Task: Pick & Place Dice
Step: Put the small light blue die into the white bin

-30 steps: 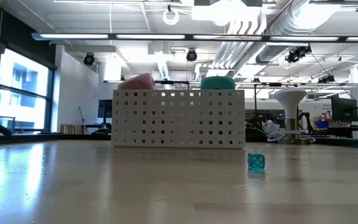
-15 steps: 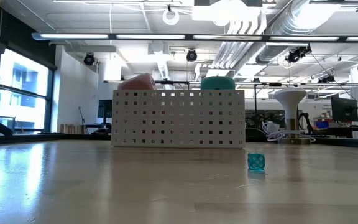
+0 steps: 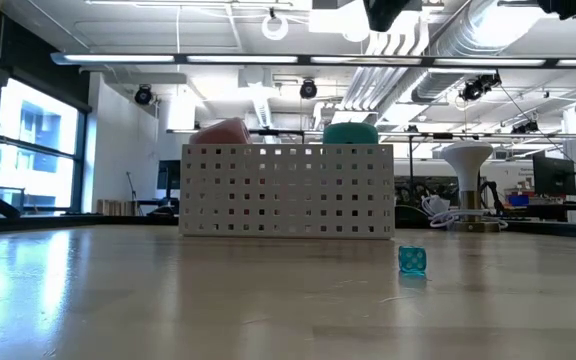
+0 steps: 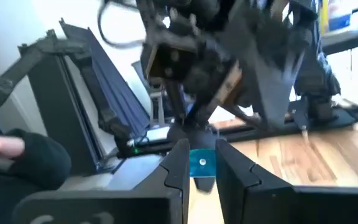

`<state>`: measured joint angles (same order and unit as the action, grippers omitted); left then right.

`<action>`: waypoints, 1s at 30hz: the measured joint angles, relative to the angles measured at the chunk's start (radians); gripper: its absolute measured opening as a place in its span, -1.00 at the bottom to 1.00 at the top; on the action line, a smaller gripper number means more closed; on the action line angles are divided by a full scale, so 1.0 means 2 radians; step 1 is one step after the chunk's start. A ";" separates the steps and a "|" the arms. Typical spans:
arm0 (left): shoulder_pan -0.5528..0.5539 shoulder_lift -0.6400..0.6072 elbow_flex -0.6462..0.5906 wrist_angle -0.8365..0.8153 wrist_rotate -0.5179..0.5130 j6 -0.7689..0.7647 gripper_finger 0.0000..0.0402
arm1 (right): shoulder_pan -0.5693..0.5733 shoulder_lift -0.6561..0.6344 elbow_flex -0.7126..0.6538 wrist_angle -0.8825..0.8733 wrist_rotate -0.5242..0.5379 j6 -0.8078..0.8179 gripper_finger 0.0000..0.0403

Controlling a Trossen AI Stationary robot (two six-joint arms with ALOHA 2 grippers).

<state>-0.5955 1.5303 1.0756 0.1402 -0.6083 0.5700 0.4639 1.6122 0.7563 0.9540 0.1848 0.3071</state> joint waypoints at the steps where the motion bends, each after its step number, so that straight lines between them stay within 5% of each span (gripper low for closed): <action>1: 0.000 0.000 0.000 0.004 0.000 0.005 0.96 | 0.000 0.002 0.000 -0.002 -0.001 0.002 -0.81; 16: 0.000 0.029 0.000 0.105 -0.003 0.118 0.96 | -0.004 0.008 0.000 0.033 0.041 -0.008 -0.81; 30: -0.010 0.075 0.000 0.304 -0.104 0.280 0.96 | -0.003 0.008 0.000 0.036 0.051 -0.021 -0.81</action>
<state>-0.6153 1.6810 1.0760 0.7490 -0.8164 1.1309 0.4576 1.6272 0.7563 1.0252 0.2859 0.2649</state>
